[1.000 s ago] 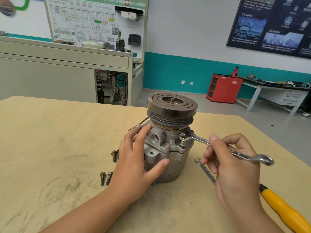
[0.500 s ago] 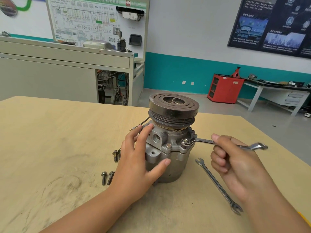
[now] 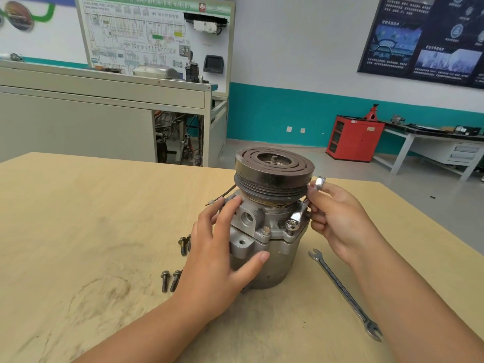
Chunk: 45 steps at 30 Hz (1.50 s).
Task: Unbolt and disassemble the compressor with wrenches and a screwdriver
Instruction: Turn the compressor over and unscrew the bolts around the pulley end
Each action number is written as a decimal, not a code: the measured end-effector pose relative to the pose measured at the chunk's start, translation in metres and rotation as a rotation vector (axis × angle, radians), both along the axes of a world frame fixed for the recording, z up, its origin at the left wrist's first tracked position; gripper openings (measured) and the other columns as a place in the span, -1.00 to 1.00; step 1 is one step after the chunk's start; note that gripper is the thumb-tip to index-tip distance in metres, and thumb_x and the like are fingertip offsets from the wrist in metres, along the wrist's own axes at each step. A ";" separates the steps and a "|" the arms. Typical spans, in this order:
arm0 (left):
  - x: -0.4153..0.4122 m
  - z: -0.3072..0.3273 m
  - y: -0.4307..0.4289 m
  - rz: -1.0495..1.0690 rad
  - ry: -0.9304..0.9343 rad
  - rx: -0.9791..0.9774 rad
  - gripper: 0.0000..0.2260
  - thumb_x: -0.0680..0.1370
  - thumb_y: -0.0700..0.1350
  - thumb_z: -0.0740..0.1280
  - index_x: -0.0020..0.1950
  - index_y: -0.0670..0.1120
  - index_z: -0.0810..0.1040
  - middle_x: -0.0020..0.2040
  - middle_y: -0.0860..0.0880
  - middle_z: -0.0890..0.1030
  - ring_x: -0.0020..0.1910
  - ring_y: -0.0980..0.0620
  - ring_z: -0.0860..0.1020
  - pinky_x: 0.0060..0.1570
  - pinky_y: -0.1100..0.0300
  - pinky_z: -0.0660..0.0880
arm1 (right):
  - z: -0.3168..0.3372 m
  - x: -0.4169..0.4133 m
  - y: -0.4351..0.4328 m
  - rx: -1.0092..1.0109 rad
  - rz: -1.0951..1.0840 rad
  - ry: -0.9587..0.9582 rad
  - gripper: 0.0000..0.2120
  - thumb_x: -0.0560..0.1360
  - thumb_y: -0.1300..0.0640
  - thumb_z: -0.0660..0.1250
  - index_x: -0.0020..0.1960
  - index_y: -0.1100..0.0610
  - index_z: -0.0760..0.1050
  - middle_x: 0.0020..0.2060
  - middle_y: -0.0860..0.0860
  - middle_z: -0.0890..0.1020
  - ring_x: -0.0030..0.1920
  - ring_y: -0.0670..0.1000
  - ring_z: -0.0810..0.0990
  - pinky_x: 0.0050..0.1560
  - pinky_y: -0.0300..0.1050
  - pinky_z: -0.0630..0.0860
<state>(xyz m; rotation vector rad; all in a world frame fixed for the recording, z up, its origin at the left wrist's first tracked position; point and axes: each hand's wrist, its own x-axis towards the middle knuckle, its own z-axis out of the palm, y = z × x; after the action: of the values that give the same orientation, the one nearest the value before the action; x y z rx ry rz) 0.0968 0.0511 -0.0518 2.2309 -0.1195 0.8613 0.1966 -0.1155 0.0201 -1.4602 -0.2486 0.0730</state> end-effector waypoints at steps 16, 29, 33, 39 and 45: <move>0.000 -0.001 -0.001 0.009 -0.011 0.016 -0.29 0.35 0.30 0.28 0.31 0.55 -0.12 0.38 0.25 0.10 0.42 0.16 0.12 0.28 0.24 0.16 | -0.008 -0.065 -0.025 0.320 -0.218 -0.073 -0.73 0.51 0.29 0.30 -0.32 0.13 0.33 -0.57 -0.03 0.43 -0.57 -0.11 0.41 -0.64 -0.34 0.22; 0.000 0.000 0.000 0.005 -0.009 0.011 -0.31 0.33 0.35 0.23 0.32 0.55 -0.12 0.39 0.22 0.11 0.43 0.14 0.13 0.29 0.24 0.16 | -0.015 -0.089 -0.024 0.285 -0.249 -0.070 -0.71 0.52 0.30 0.28 -0.33 0.12 0.30 -0.57 0.01 0.45 -0.57 -0.06 0.42 -0.63 -0.34 0.23; 0.000 0.000 0.000 0.007 -0.009 0.013 -0.29 0.35 0.31 0.28 0.33 0.54 -0.11 0.40 0.22 0.11 0.43 0.15 0.12 0.29 0.23 0.15 | -0.014 -0.089 -0.025 0.241 -0.248 -0.073 -0.68 0.51 0.31 0.29 -0.36 0.11 0.30 -0.58 0.00 0.43 -0.59 -0.07 0.38 -0.63 -0.34 0.21; 0.001 0.000 0.000 0.010 -0.012 0.015 -0.32 0.33 0.35 0.21 0.34 0.53 -0.10 0.39 0.23 0.11 0.42 0.17 0.12 0.28 0.25 0.14 | -0.003 -0.074 -0.039 0.117 -0.090 0.024 -0.81 0.42 0.25 0.36 -0.27 0.12 0.36 -0.57 0.00 0.41 -0.61 -0.08 0.31 -0.63 -0.29 0.23; 0.000 -0.001 0.000 0.010 -0.016 0.025 -0.29 0.36 0.25 0.31 0.33 0.53 -0.09 0.39 0.22 0.11 0.42 0.15 0.13 0.29 0.24 0.15 | 0.008 -0.054 -0.046 0.083 0.064 0.140 -0.84 0.25 0.17 0.38 -0.24 0.14 0.41 -0.57 -0.01 0.40 -0.60 -0.12 0.33 -0.64 -0.32 0.27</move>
<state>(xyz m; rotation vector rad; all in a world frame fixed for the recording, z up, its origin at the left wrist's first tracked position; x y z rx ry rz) 0.0970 0.0510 -0.0523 2.2499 -0.1279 0.8880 0.1428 -0.1619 0.0285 -1.3583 -0.1822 0.2132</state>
